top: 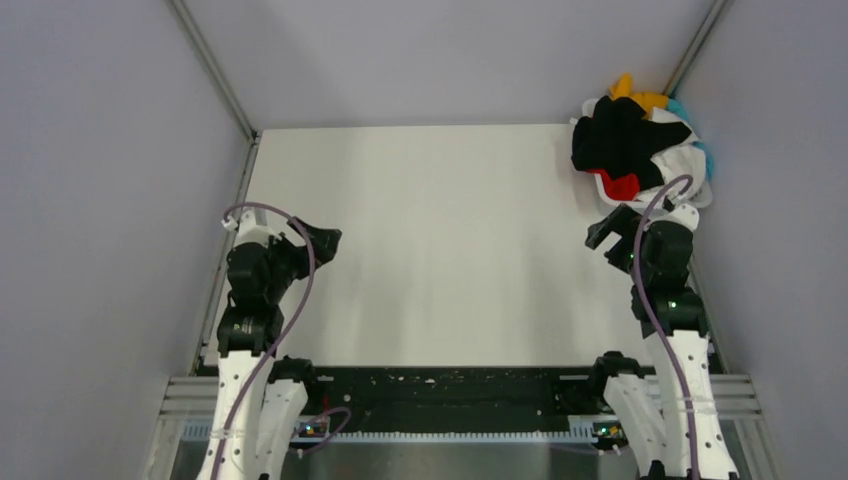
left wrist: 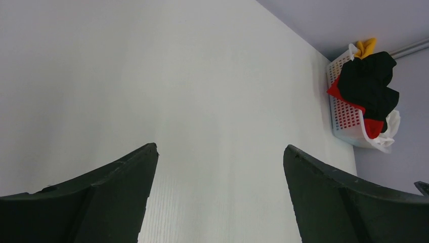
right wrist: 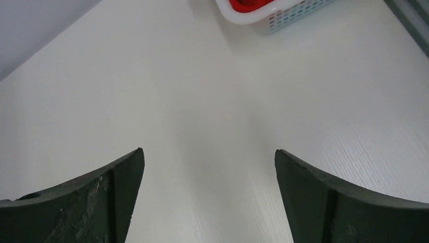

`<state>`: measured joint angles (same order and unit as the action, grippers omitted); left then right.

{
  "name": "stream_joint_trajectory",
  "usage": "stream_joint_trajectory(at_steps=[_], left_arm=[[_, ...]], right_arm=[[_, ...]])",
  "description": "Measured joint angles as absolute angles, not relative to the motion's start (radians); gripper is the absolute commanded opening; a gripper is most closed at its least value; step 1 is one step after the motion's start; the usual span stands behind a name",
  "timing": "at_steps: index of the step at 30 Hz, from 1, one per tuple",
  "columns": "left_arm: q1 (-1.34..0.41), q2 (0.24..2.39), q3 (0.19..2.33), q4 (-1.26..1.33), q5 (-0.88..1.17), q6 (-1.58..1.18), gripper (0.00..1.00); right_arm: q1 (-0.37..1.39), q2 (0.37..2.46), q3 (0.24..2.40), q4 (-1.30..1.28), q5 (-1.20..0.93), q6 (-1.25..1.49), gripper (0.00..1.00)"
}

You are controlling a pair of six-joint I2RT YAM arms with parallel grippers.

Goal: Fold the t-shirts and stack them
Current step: Grab crumpled tshirt from bin with the right arm

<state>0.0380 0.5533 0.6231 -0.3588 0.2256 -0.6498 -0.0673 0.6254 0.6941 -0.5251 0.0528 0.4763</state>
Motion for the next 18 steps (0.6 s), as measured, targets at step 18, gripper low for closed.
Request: stream_joint_trajectory(at_steps=[18], left_arm=[[0.038, 0.667, 0.512, -0.133, 0.262, -0.647, 0.99]], right_arm=[[-0.068, 1.380, 1.319, -0.254, 0.144, 0.350, 0.99]])
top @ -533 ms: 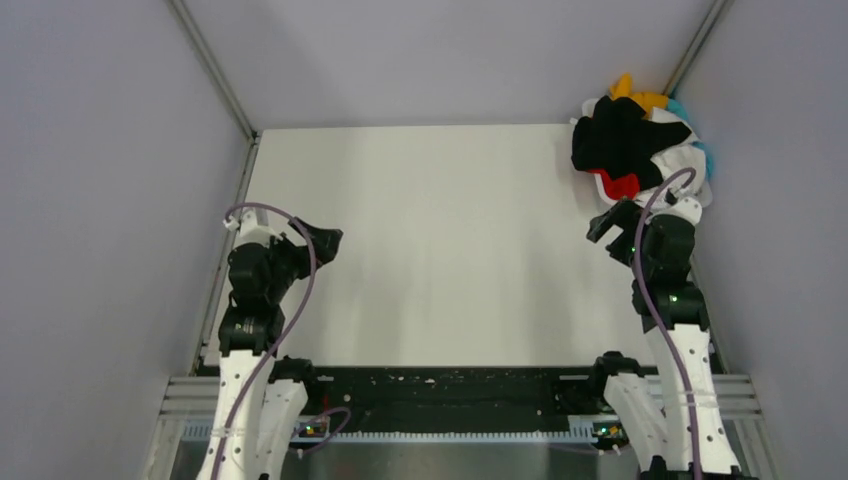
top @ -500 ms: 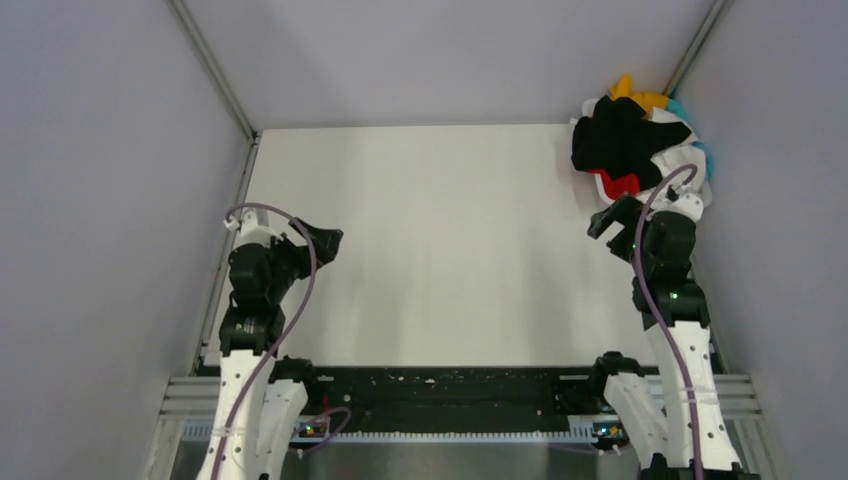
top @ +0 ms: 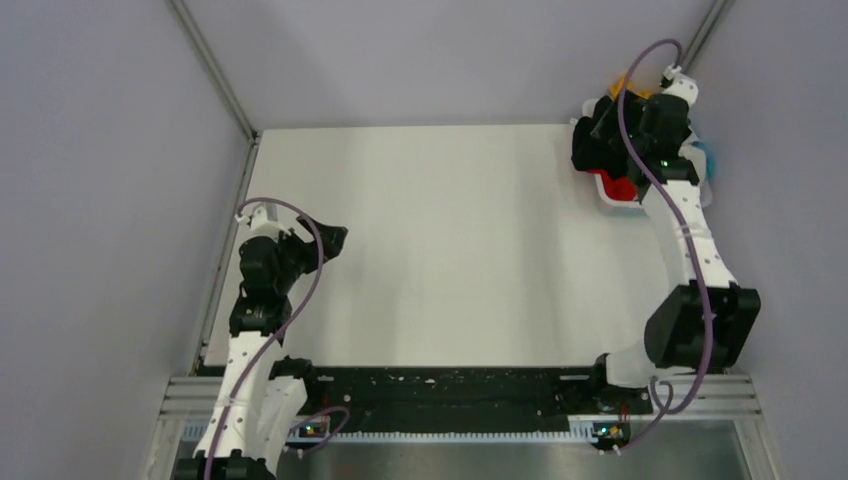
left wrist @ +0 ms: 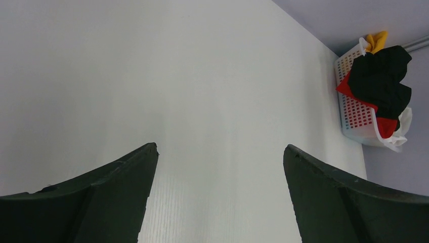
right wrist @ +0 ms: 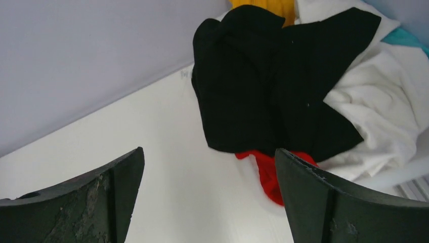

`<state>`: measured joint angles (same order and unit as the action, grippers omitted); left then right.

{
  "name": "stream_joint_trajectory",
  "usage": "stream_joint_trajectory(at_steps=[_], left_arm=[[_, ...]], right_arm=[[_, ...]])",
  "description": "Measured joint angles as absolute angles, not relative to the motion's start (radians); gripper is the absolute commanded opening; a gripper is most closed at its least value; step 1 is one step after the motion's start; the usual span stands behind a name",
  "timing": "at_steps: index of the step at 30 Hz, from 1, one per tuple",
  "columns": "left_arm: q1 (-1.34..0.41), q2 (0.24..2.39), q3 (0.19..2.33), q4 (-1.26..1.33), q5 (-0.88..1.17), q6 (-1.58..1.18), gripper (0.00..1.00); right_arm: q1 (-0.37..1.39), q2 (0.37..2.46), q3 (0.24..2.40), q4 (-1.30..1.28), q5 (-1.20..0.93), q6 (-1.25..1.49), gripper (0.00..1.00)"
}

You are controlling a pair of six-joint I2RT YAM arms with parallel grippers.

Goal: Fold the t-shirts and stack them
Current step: Grab crumpled tshirt from bin with the right arm, then move the tshirt to the center of the board

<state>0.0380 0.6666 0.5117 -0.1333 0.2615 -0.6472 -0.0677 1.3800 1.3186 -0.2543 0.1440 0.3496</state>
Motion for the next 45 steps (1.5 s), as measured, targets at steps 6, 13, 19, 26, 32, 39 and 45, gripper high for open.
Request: stream_joint_trajectory(at_steps=[6, 13, 19, 26, 32, 39, 45], left_arm=[[0.038, 0.706, 0.502, -0.097, 0.261, -0.639, 0.99], [0.038, 0.734, 0.501, -0.077, 0.253, -0.632, 0.99], [0.038, 0.749, 0.501, -0.071, 0.247, -0.629, 0.99], [0.038, 0.746, 0.501, -0.072, 0.258, -0.630, 0.99], [0.038, 0.707, 0.500, -0.075, 0.280, -0.641, 0.99], [0.038, 0.658, 0.485, -0.091, 0.331, -0.675, 0.99], [0.038, 0.583, 0.480, -0.146, 0.347, -0.691, 0.99]], right_arm=[[-0.068, 1.682, 1.508, -0.224, 0.213, 0.295, 0.98], [-0.070, 1.979, 1.730, -0.204, 0.276, 0.242, 0.78], [-0.070, 2.172, 1.958, -0.258, 0.258, 0.232, 0.00], [-0.070, 2.137, 1.993, -0.297, 0.278, 0.244, 0.00], [-0.069, 1.927, 1.980, -0.305, 0.218, 0.239, 0.00], [-0.049, 1.623, 2.072, -0.244, 0.043, 0.295, 0.00], [0.089, 1.530, 2.184, -0.175, -0.227, 0.438, 0.00]])
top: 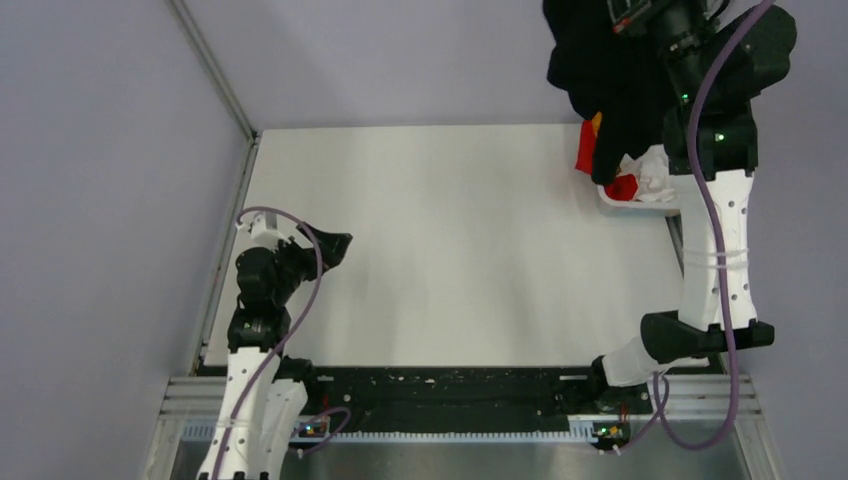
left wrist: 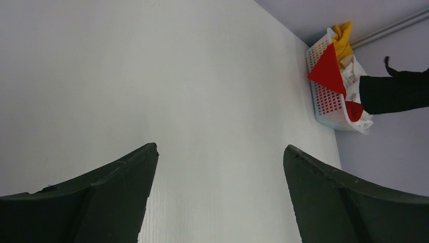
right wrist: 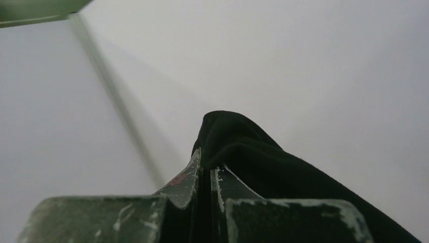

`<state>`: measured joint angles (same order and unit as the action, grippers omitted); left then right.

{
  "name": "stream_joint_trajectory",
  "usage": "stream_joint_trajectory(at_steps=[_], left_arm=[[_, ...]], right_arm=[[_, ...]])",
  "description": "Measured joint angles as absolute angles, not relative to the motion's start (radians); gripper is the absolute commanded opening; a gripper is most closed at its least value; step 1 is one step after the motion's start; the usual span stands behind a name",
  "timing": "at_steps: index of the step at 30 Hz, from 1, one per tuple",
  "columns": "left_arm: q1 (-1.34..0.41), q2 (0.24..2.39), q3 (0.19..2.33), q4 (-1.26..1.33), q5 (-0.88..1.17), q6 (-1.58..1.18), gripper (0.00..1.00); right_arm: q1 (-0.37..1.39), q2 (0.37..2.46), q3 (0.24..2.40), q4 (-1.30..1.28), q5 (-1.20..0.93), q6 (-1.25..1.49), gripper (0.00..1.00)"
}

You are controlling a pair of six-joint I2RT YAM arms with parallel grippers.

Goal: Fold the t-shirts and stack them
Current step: Move the tshirt to the center of the board

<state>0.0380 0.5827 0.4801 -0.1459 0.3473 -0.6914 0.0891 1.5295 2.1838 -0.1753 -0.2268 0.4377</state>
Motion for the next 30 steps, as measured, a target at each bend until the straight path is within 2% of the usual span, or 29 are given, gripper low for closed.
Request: stream_joint_trajectory(at_steps=[5, 10, 16, 18, 21, 24, 25, 26, 27, 28, 30], left_arm=[[0.038, 0.523, 0.480, -0.210, 0.330, -0.707, 0.99], [0.038, 0.490, 0.482, -0.276, 0.300, -0.712, 0.99], [0.038, 0.467, 0.513, -0.398, 0.222, -0.713, 0.99], [0.038, 0.453, 0.529, -0.438, 0.187, -0.713, 0.99], [0.038, 0.436, 0.544, -0.482, 0.138, -0.713, 0.99], [0.038, 0.435, 0.545, -0.509, 0.110, -0.713, 0.99], [0.038, 0.435, 0.545, -0.519, 0.103, -0.713, 0.99], [0.038, 0.436, 0.545, -0.525, 0.099, -0.714, 0.99], [0.038, 0.438, 0.545, -0.528, 0.095, -0.714, 0.99], [0.038, 0.446, 0.545, -0.528, 0.088, -0.716, 0.99], [0.038, 0.469, 0.544, -0.527, 0.082, -0.720, 0.99]], right_arm=[[0.313, 1.533, 2.180, -0.157, -0.376, 0.502, 0.00], [0.546, 1.623, 2.209, -0.178, -0.463, 0.491, 0.00], [0.650, 1.718, 2.207, -0.245, -0.495, 0.427, 0.00], [0.651, 1.679, 2.097, -0.234, -0.460, 0.392, 0.00], [0.646, 1.542, 1.790, -0.224, -0.339, 0.342, 0.00], [0.625, 1.378, 1.448, -0.232, -0.189, 0.331, 0.11], [0.606, 1.330, 1.347, -0.236, -0.147, 0.337, 0.18], [0.577, 1.285, 1.248, -0.242, -0.110, 0.345, 0.31], [0.536, 1.244, 1.150, -0.251, -0.071, 0.355, 0.49], [0.485, 1.215, 1.071, -0.263, -0.030, 0.368, 0.63], [0.407, 1.196, 0.975, -0.284, 0.058, 0.392, 0.93]])
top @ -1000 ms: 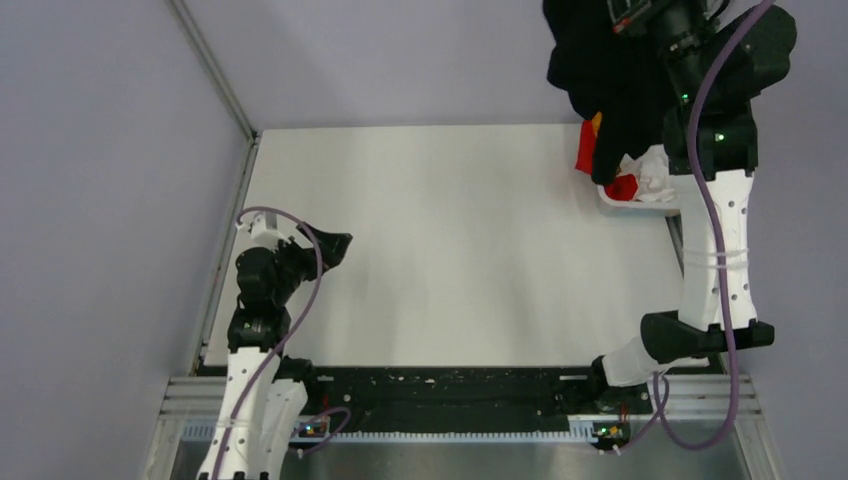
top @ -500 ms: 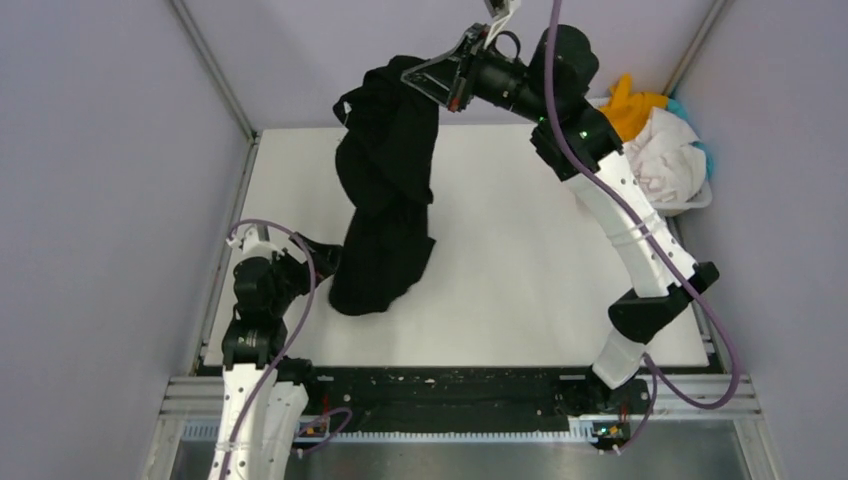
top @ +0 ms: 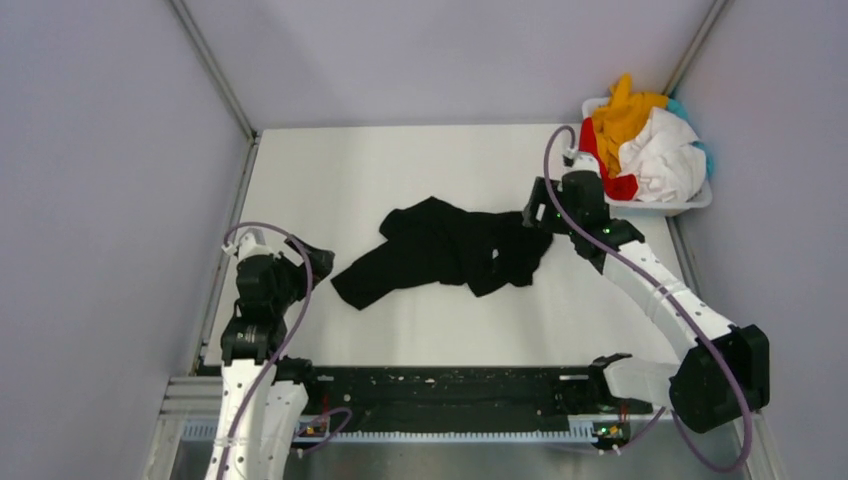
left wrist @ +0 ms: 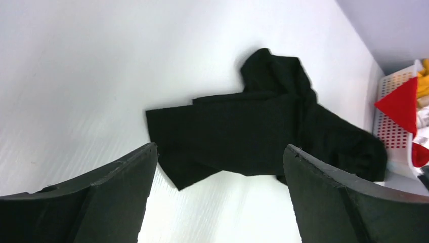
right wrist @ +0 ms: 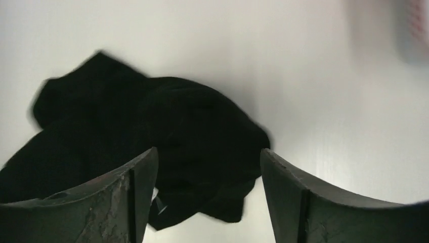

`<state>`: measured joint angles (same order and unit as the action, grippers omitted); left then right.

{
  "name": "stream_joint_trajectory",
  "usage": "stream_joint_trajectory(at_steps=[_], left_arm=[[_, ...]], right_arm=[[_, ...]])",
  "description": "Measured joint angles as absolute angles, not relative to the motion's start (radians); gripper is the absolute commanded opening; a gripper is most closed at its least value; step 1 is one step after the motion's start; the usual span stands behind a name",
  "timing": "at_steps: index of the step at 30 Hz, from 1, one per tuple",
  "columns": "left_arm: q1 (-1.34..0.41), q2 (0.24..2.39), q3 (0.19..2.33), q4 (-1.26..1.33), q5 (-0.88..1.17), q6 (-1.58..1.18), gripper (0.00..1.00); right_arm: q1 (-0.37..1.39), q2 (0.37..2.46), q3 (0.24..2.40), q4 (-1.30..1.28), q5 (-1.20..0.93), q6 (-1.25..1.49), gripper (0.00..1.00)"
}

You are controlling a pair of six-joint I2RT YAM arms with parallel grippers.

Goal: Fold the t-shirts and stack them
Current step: Move the tshirt to the center of the board, then flatten out the tshirt

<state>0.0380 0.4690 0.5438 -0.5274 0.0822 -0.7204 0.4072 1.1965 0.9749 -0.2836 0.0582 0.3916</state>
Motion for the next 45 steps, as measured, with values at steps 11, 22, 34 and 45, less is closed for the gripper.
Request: stream_joint_trajectory(at_steps=[11, 22, 34, 45], left_arm=[[0.038, 0.774, 0.435, -0.452, 0.104, -0.756, 0.99], [0.025, 1.198, 0.447, -0.116, 0.284, -0.793, 0.81], [-0.165, 1.505, 0.593, 0.053, 0.298, -0.834, 0.00], [-0.247, 1.056, 0.691, -0.276, 0.067, -0.764, 0.00]], right_arm=[[0.370, 1.088, 0.804, -0.371, 0.343, 0.404, 0.99], [0.522, 1.278, 0.712, -0.157, 0.287, 0.358, 0.88], [0.524, 1.402, 0.701, 0.064, 0.339, 0.343, 0.00], [0.524, 1.174, 0.723, -0.031, 0.427, 0.330, 0.00]])
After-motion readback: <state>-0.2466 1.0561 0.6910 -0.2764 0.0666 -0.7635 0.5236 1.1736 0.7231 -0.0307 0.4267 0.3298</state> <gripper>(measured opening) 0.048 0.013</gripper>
